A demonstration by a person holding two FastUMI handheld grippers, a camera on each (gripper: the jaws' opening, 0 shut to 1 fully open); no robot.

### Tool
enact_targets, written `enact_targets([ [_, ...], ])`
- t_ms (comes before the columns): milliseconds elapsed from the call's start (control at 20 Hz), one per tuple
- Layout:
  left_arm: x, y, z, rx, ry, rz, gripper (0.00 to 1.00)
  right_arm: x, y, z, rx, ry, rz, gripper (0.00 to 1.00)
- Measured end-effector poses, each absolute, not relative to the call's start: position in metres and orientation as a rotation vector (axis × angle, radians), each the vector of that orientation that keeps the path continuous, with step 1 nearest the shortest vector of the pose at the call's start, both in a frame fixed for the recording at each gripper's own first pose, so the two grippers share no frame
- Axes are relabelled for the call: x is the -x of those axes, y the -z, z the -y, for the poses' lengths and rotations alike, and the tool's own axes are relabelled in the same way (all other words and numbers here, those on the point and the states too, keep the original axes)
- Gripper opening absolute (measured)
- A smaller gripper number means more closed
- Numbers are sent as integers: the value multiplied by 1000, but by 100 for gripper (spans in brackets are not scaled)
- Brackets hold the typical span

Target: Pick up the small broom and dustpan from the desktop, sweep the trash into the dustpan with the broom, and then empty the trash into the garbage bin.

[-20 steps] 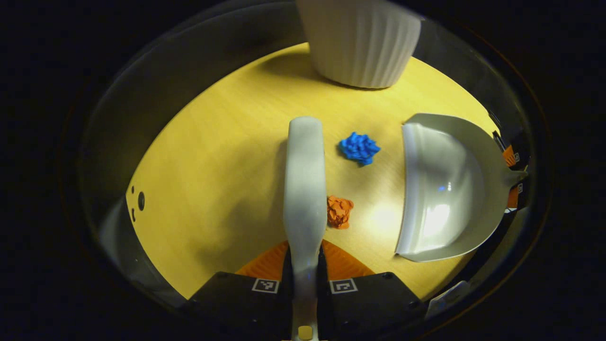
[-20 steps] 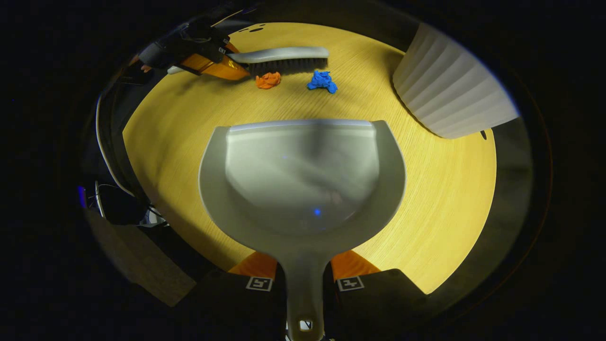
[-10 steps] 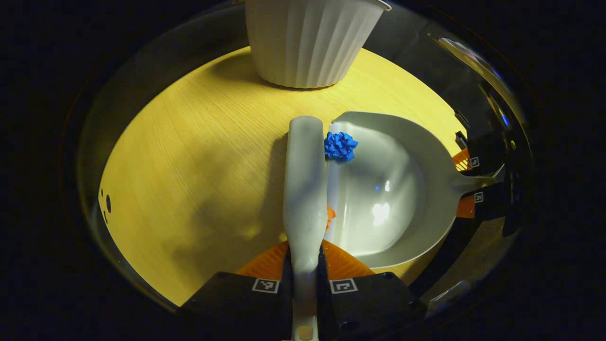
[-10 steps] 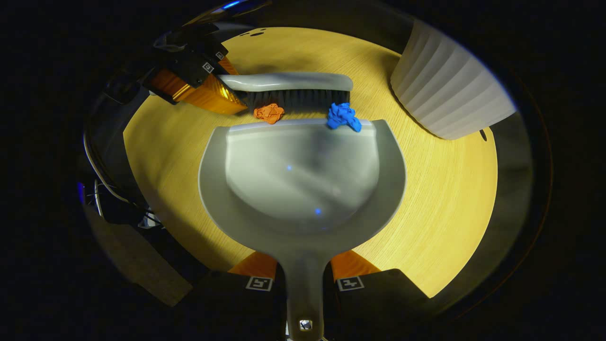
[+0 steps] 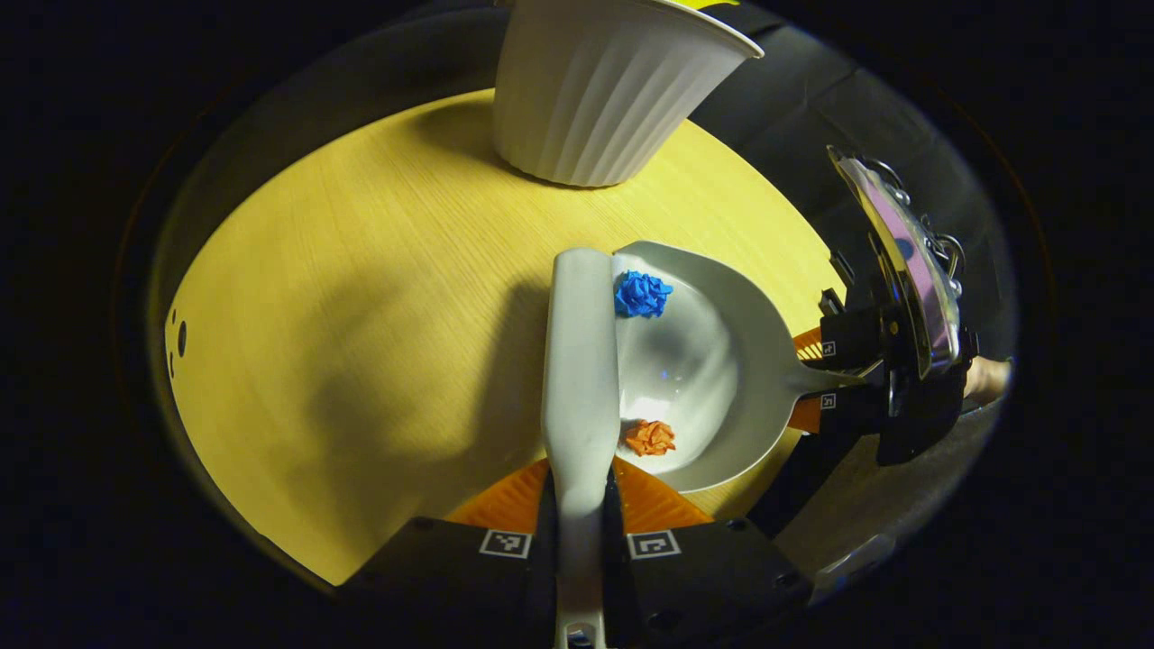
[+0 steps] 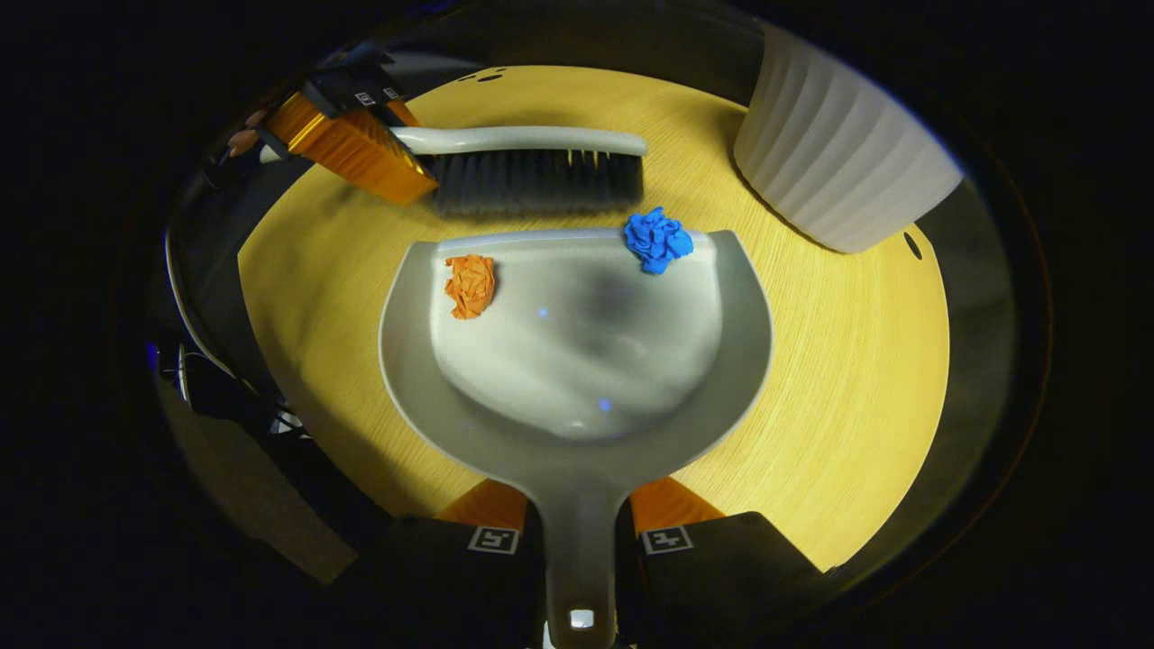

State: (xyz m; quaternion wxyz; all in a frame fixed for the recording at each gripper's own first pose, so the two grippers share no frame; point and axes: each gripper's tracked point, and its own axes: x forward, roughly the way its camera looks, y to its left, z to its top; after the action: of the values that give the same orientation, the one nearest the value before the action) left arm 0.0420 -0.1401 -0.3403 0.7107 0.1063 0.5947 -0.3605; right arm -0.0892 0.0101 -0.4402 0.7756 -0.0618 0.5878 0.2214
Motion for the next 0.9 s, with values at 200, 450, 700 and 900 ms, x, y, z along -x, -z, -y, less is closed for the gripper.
enact_targets([
  [200,-48,332,127,-173,743,-1265,24,91,445,-15,105,-459,-1228,34],
  [450,-56,340,111,-104,655,-1217,24,93,445,-14,82,-424,-1178,34],
  [700,-70,345,61,-78,603,-1182,24,103,428,-16,6,-312,-1214,34],
  [900,-70,359,34,-89,580,-1181,24,94,410,-13,26,-212,-1201,34],
])
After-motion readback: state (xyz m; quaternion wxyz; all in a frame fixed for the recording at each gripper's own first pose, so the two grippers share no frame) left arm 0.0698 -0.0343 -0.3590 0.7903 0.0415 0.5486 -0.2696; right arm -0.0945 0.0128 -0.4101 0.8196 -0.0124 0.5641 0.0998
